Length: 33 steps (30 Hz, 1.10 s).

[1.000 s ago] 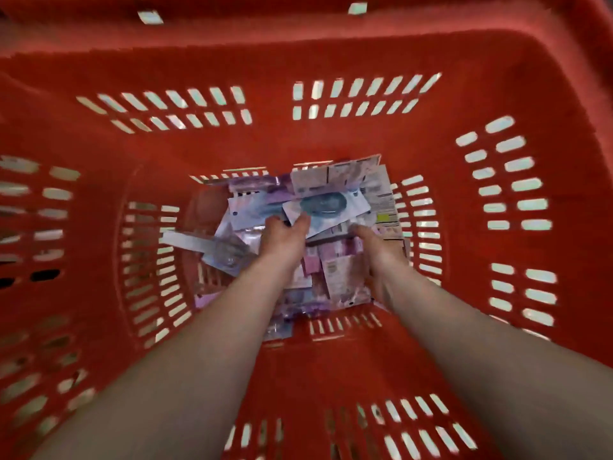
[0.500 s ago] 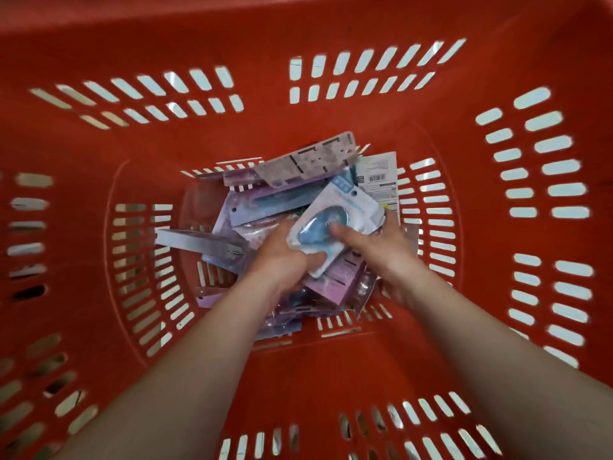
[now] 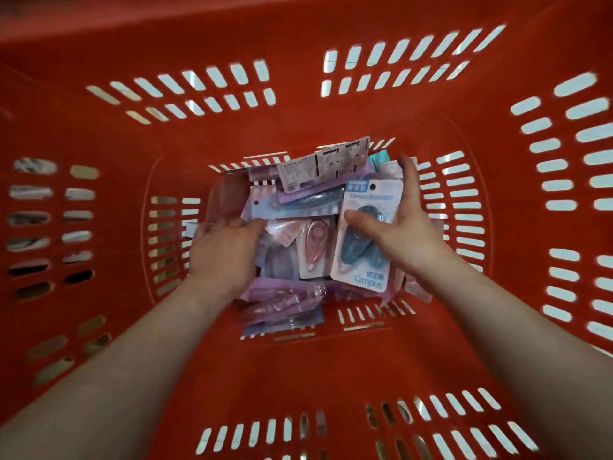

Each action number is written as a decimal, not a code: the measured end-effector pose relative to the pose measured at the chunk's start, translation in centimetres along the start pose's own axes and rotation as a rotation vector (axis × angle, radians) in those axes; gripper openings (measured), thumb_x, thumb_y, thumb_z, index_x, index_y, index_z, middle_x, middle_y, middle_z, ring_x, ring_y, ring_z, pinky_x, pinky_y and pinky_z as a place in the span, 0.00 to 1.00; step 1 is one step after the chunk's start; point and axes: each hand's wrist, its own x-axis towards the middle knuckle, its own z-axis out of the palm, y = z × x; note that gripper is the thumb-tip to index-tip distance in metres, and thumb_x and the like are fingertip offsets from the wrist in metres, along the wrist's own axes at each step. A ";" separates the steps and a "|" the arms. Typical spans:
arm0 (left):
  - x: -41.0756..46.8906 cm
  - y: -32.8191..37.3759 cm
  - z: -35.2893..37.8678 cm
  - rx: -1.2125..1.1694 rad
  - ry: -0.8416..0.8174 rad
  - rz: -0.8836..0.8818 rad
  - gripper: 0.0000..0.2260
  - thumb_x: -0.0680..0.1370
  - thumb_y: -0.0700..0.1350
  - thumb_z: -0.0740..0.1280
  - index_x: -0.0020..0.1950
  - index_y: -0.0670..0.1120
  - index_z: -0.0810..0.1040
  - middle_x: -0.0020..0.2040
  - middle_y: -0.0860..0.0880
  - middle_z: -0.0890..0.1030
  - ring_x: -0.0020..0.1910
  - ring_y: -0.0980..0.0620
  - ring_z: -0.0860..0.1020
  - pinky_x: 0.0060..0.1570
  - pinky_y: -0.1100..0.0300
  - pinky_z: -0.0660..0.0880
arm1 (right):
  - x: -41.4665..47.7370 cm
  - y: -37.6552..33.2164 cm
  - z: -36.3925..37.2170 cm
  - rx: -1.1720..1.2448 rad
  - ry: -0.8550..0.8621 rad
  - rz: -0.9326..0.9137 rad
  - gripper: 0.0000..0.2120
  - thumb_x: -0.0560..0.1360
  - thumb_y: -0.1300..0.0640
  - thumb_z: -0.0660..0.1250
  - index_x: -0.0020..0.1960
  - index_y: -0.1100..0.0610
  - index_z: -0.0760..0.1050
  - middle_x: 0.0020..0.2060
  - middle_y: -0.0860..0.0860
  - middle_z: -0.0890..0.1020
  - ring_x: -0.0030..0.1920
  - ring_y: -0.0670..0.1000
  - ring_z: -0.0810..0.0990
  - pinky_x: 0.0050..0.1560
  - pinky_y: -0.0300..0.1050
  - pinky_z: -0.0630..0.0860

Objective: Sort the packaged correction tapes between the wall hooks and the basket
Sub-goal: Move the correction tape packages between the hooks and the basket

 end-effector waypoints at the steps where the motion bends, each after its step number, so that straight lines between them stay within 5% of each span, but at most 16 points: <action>1: 0.2 -0.5 -0.1 -0.023 0.013 -0.013 0.23 0.73 0.43 0.69 0.68 0.53 0.73 0.61 0.46 0.80 0.61 0.41 0.77 0.58 0.49 0.73 | -0.1 -0.3 0.2 -0.015 -0.027 -0.018 0.48 0.74 0.55 0.74 0.78 0.37 0.43 0.56 0.40 0.76 0.47 0.37 0.81 0.52 0.37 0.78; 3: 0.2 -1.0 -0.7 -0.216 0.107 -0.042 0.15 0.76 0.45 0.69 0.63 0.49 0.76 0.54 0.43 0.83 0.53 0.38 0.80 0.49 0.50 0.74 | -0.5 -0.6 0.4 -0.056 -0.064 -0.054 0.47 0.74 0.53 0.74 0.77 0.33 0.44 0.57 0.42 0.79 0.46 0.35 0.81 0.47 0.32 0.78; 6: -1.3 -0.4 -3.8 -0.807 0.210 -0.082 0.14 0.78 0.43 0.69 0.63 0.49 0.74 0.56 0.46 0.82 0.55 0.45 0.80 0.51 0.54 0.75 | -1.4 -1.7 0.3 -0.031 -0.067 -0.079 0.41 0.73 0.54 0.75 0.74 0.34 0.54 0.59 0.43 0.80 0.52 0.42 0.82 0.56 0.42 0.79; 10: -6.1 2.3 -8.3 -1.749 -0.035 -0.218 0.09 0.79 0.37 0.67 0.56 0.49 0.78 0.45 0.50 0.86 0.44 0.51 0.85 0.41 0.55 0.82 | -3.9 -4.3 -1.1 0.101 -0.108 -0.071 0.32 0.75 0.57 0.73 0.71 0.39 0.61 0.49 0.35 0.82 0.48 0.36 0.82 0.50 0.34 0.78; 13: -9.9 4.2 -10.0 -1.820 -0.036 -0.216 0.10 0.76 0.46 0.69 0.58 0.49 0.79 0.48 0.47 0.86 0.45 0.48 0.85 0.41 0.52 0.82 | -6.6 -6.9 -2.1 0.180 -0.121 -0.072 0.30 0.76 0.54 0.71 0.71 0.40 0.59 0.49 0.35 0.82 0.51 0.39 0.83 0.52 0.39 0.80; 18: -16.7 5.7 -15.5 -1.945 -0.123 -0.170 0.23 0.68 0.50 0.73 0.62 0.52 0.77 0.51 0.49 0.86 0.49 0.47 0.85 0.49 0.47 0.82 | -12.8 -12.6 -3.2 0.119 -0.113 -0.098 0.30 0.68 0.28 0.65 0.67 0.27 0.60 0.68 0.42 0.75 0.68 0.48 0.75 0.70 0.61 0.68; 21: -20.7 5.7 -19.1 -1.976 -0.073 -0.198 0.27 0.64 0.50 0.75 0.63 0.54 0.76 0.52 0.48 0.86 0.49 0.45 0.85 0.48 0.46 0.81 | -17.0 -16.5 -4.8 0.152 -0.140 -0.104 0.27 0.70 0.32 0.64 0.68 0.27 0.61 0.70 0.43 0.73 0.68 0.49 0.75 0.69 0.59 0.72; 25: -25.8 5.7 -23.9 -2.051 0.125 -0.321 0.28 0.66 0.47 0.76 0.65 0.50 0.74 0.52 0.46 0.85 0.47 0.46 0.85 0.42 0.52 0.81 | -23.1 -21.4 -7.6 0.274 -0.218 -0.096 0.30 0.78 0.58 0.69 0.66 0.28 0.64 0.64 0.45 0.77 0.56 0.47 0.83 0.51 0.49 0.83; 29: -31.3 5.8 -28.6 -2.092 0.323 -0.363 0.25 0.74 0.41 0.73 0.68 0.52 0.71 0.55 0.48 0.84 0.47 0.51 0.85 0.38 0.58 0.81 | -28.3 -25.7 -10.2 0.199 -0.191 -0.164 0.25 0.77 0.64 0.69 0.65 0.38 0.72 0.58 0.40 0.79 0.52 0.42 0.83 0.44 0.36 0.80; 33: -37.5 4.8 -32.7 -1.955 0.603 -0.377 0.26 0.79 0.38 0.68 0.66 0.67 0.69 0.62 0.56 0.80 0.56 0.52 0.82 0.52 0.47 0.81 | -32.7 -30.2 -13.4 0.206 -0.206 -0.235 0.24 0.77 0.66 0.67 0.62 0.39 0.72 0.53 0.39 0.80 0.45 0.35 0.81 0.40 0.31 0.76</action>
